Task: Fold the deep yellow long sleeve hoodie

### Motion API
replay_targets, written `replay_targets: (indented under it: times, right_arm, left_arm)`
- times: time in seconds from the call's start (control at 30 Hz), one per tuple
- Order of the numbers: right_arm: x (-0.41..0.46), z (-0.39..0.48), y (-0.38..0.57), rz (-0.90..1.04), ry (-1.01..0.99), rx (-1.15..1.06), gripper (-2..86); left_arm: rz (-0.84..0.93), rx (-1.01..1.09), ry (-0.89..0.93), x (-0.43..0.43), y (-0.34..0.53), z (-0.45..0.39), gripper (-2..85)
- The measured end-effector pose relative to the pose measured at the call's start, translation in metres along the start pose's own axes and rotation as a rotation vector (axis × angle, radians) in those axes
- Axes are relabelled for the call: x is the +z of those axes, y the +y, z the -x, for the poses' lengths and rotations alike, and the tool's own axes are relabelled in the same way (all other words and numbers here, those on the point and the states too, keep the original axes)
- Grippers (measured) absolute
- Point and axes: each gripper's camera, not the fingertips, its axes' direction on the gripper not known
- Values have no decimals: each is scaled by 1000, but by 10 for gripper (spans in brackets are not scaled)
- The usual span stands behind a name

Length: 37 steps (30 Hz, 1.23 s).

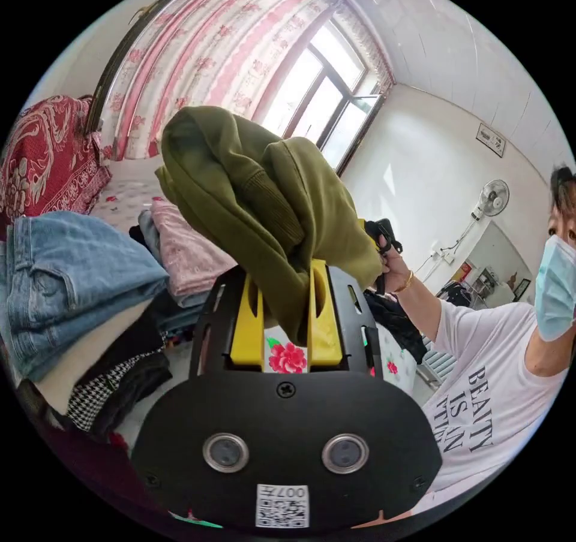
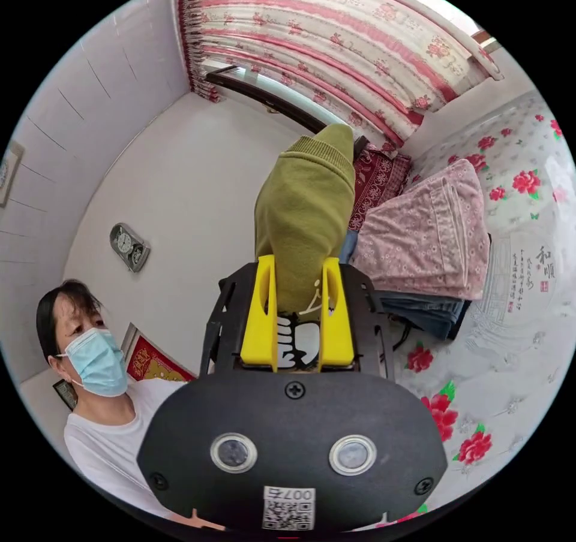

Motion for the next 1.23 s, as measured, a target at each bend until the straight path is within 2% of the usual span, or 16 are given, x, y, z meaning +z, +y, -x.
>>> replay_targets:
  times: [0.07, 0.13, 0.2, 0.23, 0.27, 0.3, 0.4, 0.5, 0.6, 0.73, 0.8, 0.87, 0.97, 1.1, 1.23]
  right_arm:
    - [38, -9, -66, -7, 11, 1, 97]
    - [71, -36, -96, -1, 67, 35, 102]
    - [106, -78, -104, 12, 200, 106, 108]
    - [132, -110, -101, 59, 318, 148, 112]
    - [158, -140, -94, 166, 425, 169, 113]
    - [164, -150, -90, 193, 441, 164, 114]
    - [150, -168, -73, 78, 274, 162, 115]
    - [123, -149, -66, 46, 281, 111, 112]
    - [71, -97, -39, -26, 311, -64, 111]
    - [-15, -54, 83, -19, 407, -164, 119]
    - [-53, -61, 171, 29, 516, -104, 121]
    - [-111, -74, 301, 124, 640, 94, 120]
    - [-199, -54, 447, 119, 791, 311, 120]
    - [-326, -9, 529, 57, 1064, 471, 121]
    - [-470, 43, 553, -194, 1300, 565, 123]
  left_arm:
    - [25, -96, -50, 15, -28, 32, 120]
    - [82, -184, -174, 46, -38, 63, 127]
    - [263, -253, -373, 112, -28, 103, 134]
    - [314, -259, -404, 131, -22, 114, 134]
    - [345, -240, -408, 156, -9, 129, 135]
    - [331, -261, -381, 166, 1, 141, 134]
    - [270, -269, -298, 173, 8, 147, 134]
    - [223, -253, -291, 172, 19, 135, 135]
    - [150, -157, -362, 157, 46, 94, 134]
    - [171, -37, -390, 158, 125, 28, 131]
    - [318, -42, -348, 194, 211, -9, 124]
    - [490, -92, -311, 234, 286, -37, 104]
    - [657, -210, -261, 280, 399, -91, 21]
    - [736, -167, -299, 318, 456, -162, -7]
    - [824, 22, -304, 367, 461, -199, -9]
